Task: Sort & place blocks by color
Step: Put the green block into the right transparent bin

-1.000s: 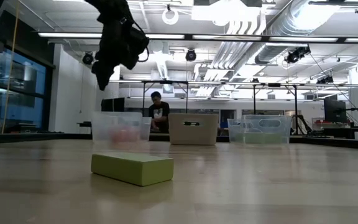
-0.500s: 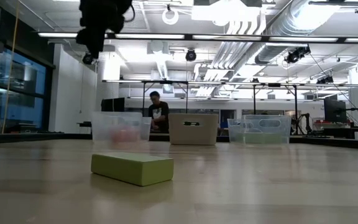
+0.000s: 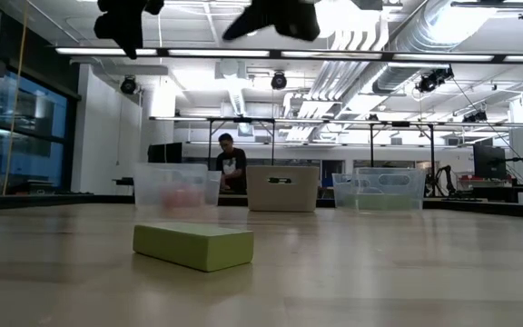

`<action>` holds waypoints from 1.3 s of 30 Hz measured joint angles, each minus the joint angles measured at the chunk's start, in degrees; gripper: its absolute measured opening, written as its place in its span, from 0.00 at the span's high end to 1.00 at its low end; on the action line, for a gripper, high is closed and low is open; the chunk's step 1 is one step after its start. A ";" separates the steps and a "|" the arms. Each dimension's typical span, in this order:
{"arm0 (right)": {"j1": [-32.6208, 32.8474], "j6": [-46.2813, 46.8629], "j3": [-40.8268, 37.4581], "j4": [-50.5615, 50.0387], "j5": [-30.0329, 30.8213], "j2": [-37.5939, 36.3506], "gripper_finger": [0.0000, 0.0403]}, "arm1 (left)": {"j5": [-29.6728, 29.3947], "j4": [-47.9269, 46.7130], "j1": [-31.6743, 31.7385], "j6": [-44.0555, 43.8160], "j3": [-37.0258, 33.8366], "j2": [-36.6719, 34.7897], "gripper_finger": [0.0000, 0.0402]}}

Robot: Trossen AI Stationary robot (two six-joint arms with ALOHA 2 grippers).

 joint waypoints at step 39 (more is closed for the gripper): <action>8.19 7.94 -0.02 5.18 4.33 18.15 0.40 | -1.71 0.21 0.00 3.11 -0.02 -0.43 0.60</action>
